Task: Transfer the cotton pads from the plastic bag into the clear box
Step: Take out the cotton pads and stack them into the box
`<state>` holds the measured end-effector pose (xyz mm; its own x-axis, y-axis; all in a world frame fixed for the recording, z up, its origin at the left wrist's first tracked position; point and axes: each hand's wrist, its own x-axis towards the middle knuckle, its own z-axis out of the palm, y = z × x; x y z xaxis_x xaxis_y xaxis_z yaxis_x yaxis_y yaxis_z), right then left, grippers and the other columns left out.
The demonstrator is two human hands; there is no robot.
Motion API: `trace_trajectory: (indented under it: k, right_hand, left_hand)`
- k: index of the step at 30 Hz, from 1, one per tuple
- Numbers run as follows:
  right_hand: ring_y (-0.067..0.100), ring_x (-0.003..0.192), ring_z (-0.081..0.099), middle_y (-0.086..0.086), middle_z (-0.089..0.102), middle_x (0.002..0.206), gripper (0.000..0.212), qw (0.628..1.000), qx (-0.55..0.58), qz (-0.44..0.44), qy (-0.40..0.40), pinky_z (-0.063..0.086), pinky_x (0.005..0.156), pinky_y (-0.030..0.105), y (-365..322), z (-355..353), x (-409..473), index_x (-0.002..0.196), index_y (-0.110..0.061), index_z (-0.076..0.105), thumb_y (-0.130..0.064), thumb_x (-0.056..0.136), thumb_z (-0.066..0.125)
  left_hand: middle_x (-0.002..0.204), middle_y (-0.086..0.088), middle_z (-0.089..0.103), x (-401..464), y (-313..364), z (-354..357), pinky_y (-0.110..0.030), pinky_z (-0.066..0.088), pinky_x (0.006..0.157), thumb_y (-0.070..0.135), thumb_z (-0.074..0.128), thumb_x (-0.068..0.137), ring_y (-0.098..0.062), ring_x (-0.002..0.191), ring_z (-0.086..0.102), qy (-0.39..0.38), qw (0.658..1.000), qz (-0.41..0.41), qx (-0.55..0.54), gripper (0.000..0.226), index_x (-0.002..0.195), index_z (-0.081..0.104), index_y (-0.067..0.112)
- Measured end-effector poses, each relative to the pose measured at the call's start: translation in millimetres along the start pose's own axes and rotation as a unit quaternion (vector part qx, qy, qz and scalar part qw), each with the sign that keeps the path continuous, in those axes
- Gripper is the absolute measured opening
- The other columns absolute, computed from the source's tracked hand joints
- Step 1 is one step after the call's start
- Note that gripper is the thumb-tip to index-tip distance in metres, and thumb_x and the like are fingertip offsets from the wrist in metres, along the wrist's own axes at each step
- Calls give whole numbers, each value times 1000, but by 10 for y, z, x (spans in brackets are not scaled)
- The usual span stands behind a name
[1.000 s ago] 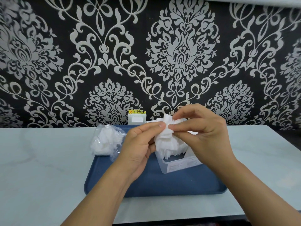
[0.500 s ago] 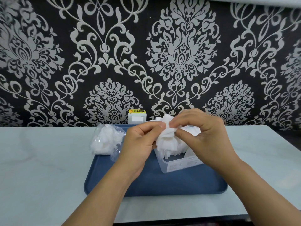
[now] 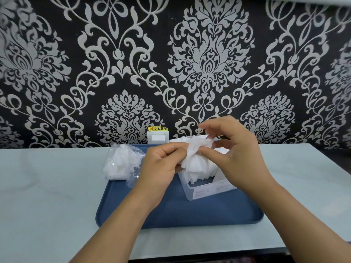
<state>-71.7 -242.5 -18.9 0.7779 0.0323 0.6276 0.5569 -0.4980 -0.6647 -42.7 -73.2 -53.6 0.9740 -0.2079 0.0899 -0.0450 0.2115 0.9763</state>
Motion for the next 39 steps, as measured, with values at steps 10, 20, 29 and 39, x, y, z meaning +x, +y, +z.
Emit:
trace_trajectory:
  k: [10, 20, 29, 39]
  right_hand:
    - [15, 87, 63, -10, 62, 88, 47, 998, -4, -2, 59, 56, 79, 27, -97, 138, -59, 111, -27, 67, -7, 74, 86]
    - [8, 72, 52, -9, 57, 84, 49, 985, 14, 95, 141, 49, 65, 22, -189, 167, -57, 95, -30, 56, -14, 66, 92]
    - [11, 63, 59, -9, 67, 70, 23, 977, -11, 136, 165, 48, 59, 13, -244, 336, -94, 79, -19, 72, -26, 70, 92]
    - [5, 61, 63, -4, 73, 68, 13, 966, 102, 201, 124, 51, 60, 18, -264, 277, -102, 72, -18, 74, -16, 76, 86]
  left_hand:
    - [108, -17, 76, -21, 24, 77, -38, 55, 89, 12, 58, 95, -23, 96, 71, 1, 990, -29, -135, 24, 107, 75, 1]
    - [96, -10, 77, -69, 72, 179, -27, 60, 69, 35, 73, 73, -16, 84, 73, 4, 984, -40, -172, 33, 94, 78, 10]
    - [84, -11, 79, -162, 133, 316, -20, 58, 58, 11, 60, 96, -15, 72, 77, 54, 967, -35, -247, 15, 95, 73, 3]
    - [96, -15, 79, -147, 160, 293, -26, 62, 67, 38, 66, 79, -19, 83, 76, 73, 968, -29, -240, 42, 97, 75, 2]
